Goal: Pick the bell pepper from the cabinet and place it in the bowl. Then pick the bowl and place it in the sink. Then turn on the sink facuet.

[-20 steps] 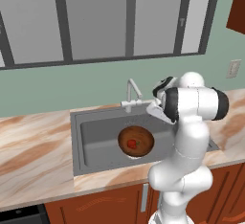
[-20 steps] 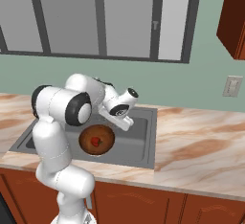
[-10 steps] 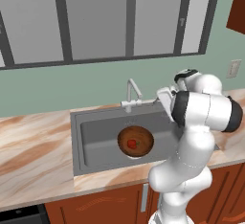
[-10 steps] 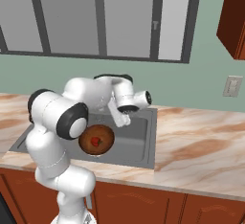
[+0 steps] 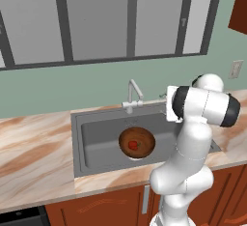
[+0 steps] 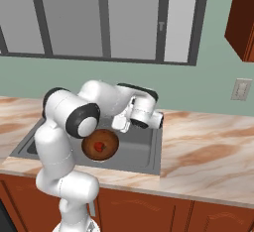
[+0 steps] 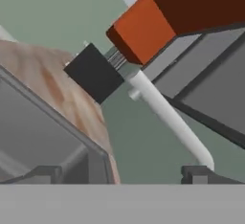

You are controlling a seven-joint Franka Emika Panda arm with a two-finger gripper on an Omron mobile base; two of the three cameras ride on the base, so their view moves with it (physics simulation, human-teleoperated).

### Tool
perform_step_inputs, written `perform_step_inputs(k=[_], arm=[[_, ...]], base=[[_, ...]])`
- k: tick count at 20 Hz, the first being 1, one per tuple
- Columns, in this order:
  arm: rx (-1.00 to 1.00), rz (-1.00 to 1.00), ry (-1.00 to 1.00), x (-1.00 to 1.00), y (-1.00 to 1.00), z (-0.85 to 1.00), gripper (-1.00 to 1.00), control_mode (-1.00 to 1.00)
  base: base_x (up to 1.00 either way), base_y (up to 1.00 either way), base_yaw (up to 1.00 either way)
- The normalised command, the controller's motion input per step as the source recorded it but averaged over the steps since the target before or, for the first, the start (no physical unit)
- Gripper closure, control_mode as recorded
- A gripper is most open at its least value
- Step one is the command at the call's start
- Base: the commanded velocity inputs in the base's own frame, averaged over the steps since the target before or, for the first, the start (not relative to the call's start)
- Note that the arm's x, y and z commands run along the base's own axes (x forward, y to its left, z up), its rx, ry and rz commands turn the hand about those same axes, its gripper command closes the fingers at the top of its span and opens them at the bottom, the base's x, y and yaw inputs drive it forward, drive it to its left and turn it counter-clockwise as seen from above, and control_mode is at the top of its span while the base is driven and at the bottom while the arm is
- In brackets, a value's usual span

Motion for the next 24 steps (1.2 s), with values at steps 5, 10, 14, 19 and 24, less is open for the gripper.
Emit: perform_step_inputs(k=[5, 10, 14, 19, 24], arm=[[0.47, -0.22, 0.34, 0.51, 0.03, 0.14, -1.00, -1.00], [0.34, -0.08, 0.31, 0.45, 0.21, 0.00, -1.00, -1.00], [0.09, 0.00, 0.19, 0.47, 0.09, 0.00, -1.00, -1.00], [0.00, 0.00, 0.07, 0.51, 0.00, -0.26, -1.00, -1.00], [0.00, 0.00, 0.00, 0.33, 0.10, -0.43, -1.00, -1.00]], base=[[0.00, 0.00, 0.00], [0.00, 0.00, 0.00], [0.00, 0.00, 0.00], [0.00, 0.00, 0.00], [0.00, 0.00, 0.00]])
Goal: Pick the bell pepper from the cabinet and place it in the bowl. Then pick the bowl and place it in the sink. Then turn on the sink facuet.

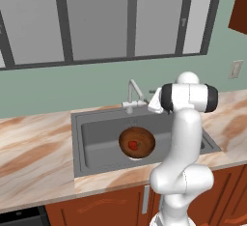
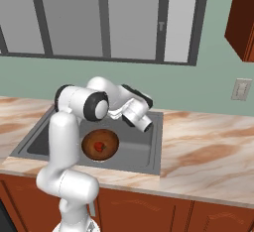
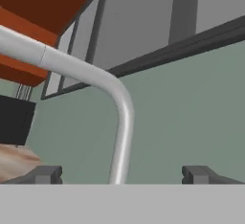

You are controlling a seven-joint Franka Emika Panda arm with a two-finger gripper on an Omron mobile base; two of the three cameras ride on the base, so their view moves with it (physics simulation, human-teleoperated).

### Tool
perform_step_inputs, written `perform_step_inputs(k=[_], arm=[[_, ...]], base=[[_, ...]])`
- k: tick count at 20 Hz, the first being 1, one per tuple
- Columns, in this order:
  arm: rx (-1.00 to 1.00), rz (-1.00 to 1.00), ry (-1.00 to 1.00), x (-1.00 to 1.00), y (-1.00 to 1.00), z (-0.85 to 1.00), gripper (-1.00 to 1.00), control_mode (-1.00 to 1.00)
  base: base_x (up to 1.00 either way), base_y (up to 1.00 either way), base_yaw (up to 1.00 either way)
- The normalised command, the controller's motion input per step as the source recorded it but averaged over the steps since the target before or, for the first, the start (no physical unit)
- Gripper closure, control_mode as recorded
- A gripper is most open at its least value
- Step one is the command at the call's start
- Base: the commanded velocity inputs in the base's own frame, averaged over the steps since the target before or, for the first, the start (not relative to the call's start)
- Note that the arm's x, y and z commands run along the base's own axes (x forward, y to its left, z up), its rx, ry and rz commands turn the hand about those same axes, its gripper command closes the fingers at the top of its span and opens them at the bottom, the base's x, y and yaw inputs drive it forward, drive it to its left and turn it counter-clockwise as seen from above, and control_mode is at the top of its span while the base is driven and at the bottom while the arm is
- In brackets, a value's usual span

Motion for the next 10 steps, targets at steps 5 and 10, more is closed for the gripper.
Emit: perform_step_inputs(k=[5, 10], arm=[[0.00, 0.00, 0.02, 0.47, 0.08, -0.14, -1.00, -1.00], [0.00, 0.00, 0.10, 0.59, 0.00, -0.21, -1.00, -1.00]], base=[[0.00, 0.00, 0.00], [0.00, 0.00, 0.00]])
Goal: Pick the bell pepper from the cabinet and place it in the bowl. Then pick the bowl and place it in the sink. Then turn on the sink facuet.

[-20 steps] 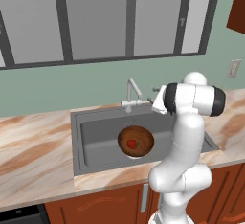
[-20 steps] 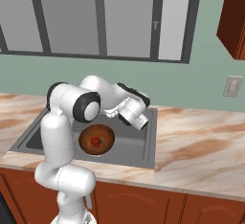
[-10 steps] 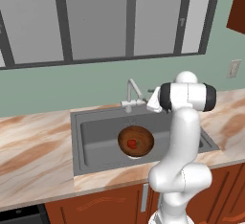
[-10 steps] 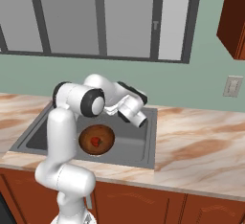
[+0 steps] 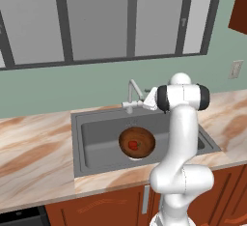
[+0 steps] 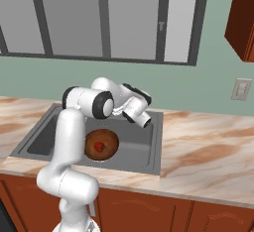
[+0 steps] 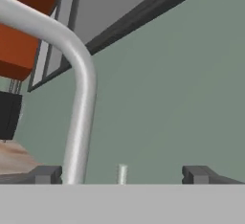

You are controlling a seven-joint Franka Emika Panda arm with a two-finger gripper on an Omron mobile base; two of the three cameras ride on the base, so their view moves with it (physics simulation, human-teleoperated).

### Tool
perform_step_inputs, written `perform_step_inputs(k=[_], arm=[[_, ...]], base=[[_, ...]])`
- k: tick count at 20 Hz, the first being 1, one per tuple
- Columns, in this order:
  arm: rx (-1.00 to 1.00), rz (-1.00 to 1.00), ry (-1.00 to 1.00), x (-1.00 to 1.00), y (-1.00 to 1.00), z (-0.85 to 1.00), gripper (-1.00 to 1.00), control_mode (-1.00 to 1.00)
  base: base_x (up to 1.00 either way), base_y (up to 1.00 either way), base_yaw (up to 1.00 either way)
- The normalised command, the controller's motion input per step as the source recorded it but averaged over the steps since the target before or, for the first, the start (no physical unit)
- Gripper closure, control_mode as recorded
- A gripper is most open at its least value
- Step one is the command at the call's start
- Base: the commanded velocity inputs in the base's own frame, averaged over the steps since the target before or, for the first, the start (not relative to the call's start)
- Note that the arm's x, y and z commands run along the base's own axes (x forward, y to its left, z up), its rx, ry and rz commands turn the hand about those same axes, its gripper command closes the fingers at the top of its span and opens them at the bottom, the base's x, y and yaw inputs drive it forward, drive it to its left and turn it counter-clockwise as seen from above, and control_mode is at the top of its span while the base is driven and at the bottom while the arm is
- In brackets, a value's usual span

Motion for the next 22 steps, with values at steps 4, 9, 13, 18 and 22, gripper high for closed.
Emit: perform_step_inputs(k=[4, 9, 13, 18, 22], arm=[[0.00, 0.00, 0.12, 0.54, 0.01, -0.43, -1.00, -1.00], [0.00, 0.00, 0.12, 0.54, 0.02, -0.24, -1.00, -1.00], [0.00, 0.00, 0.11, 0.38, 0.05, 0.00, -1.00, -1.00], [0.00, 0.00, 0.10, 0.18, 0.11, 0.13, 1.00, -1.00], [0.03, 0.00, 0.13, 0.00, -0.13, 0.24, 1.00, -1.00]], base=[[0.00, 0.00, 0.00], [0.00, 0.00, 0.00], [0.00, 0.00, 0.00], [0.00, 0.00, 0.00], [0.00, 0.00, 0.00]])
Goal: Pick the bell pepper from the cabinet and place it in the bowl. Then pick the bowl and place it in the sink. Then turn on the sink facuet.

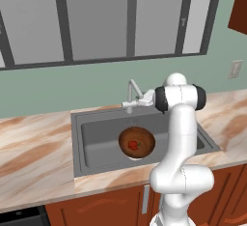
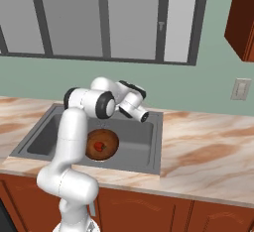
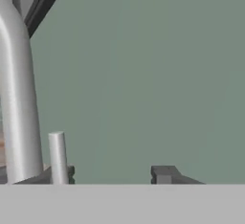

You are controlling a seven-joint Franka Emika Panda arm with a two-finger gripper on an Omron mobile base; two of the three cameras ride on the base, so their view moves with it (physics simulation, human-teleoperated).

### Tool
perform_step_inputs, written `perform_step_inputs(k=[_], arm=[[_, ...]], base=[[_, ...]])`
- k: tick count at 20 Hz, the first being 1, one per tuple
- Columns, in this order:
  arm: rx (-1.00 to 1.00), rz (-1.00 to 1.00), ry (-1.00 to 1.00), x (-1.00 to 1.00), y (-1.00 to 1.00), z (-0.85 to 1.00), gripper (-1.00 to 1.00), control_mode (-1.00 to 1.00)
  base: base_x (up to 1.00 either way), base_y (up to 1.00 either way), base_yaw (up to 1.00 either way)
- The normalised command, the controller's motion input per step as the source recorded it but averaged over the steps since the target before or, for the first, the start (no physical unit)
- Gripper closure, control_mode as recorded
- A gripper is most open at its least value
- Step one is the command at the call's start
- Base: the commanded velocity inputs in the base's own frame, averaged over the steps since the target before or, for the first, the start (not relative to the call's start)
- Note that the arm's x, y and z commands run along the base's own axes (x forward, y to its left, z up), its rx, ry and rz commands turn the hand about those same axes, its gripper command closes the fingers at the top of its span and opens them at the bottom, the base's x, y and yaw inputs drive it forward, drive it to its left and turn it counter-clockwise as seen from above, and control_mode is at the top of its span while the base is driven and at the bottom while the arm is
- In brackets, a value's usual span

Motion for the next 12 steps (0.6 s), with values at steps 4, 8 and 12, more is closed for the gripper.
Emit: perform_step_inputs(k=[4, 8, 12], arm=[[0.10, 0.00, 0.15, 0.00, -0.46, 0.16, 1.00, -1.00], [0.16, 0.00, 0.19, 0.00, -0.73, 0.03, 1.00, -1.00], [0.22, 0.00, 0.19, 0.00, -0.89, 0.08, 1.00, -1.00]], base=[[0.00, 0.00, 0.00], [0.00, 0.00, 0.00], [0.00, 0.00, 0.00]])
